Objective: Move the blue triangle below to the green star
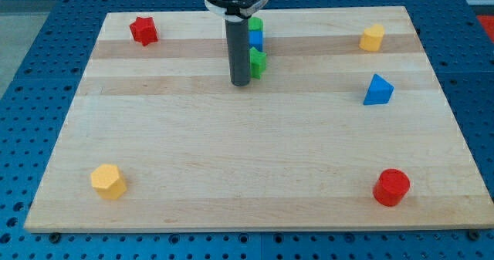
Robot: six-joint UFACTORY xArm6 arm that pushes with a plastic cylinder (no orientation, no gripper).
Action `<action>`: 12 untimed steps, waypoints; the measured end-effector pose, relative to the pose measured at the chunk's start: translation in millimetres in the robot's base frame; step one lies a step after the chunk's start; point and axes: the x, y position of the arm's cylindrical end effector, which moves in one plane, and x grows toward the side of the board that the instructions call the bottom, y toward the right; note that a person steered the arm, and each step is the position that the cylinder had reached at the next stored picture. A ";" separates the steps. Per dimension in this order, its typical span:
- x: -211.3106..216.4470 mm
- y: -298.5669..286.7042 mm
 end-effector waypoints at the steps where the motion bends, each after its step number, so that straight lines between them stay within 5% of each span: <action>1: 0.0 0.0; 3: 80.1 81.8; 6: 97.4 225.8; 10: 56.7 248.3; 12: 44.5 202.7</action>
